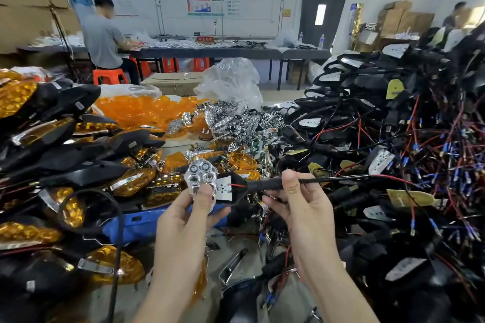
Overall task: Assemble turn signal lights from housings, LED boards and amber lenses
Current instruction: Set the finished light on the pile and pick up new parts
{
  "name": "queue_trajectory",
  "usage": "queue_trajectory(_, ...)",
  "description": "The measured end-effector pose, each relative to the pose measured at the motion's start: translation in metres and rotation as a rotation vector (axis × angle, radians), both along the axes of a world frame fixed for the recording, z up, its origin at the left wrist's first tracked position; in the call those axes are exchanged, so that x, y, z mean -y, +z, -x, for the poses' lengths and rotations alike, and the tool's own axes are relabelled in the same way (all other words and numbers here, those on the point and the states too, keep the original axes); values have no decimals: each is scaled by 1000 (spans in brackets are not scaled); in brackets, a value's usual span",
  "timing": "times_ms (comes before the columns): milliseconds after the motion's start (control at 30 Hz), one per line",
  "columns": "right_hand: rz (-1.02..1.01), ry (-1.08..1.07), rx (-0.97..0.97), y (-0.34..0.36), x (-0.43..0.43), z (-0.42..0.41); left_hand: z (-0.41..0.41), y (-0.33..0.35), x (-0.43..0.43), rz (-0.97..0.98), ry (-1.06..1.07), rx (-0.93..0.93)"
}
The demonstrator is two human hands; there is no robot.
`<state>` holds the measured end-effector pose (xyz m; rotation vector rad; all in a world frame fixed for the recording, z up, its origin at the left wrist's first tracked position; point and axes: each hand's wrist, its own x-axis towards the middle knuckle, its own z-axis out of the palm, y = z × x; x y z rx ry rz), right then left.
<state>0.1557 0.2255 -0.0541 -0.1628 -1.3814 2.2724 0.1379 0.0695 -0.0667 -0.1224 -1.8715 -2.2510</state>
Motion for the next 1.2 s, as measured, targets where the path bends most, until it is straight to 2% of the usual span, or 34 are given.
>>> queue_trajectory(367, -78, -40, 51, -6, 1, 1, 1, -2, 1, 54, 45, 19)
queue_trajectory(567, -133, -41, 67, -13, 8, 2, -6, -2, -9, 123, 71, -40)
queue_trajectory(733, -136, -8, 53, -13, 5, 2, -6, 3, -6, 99, 71, -3)
queue_trajectory(1000, -136, -138, 55, -15, 0, 1, -5, -1, -6, 59, 55, 49)
queue_trajectory(1200, -62, -116, 97, -16, -3, 2, -3, -2, -4, 41, 78, 43)
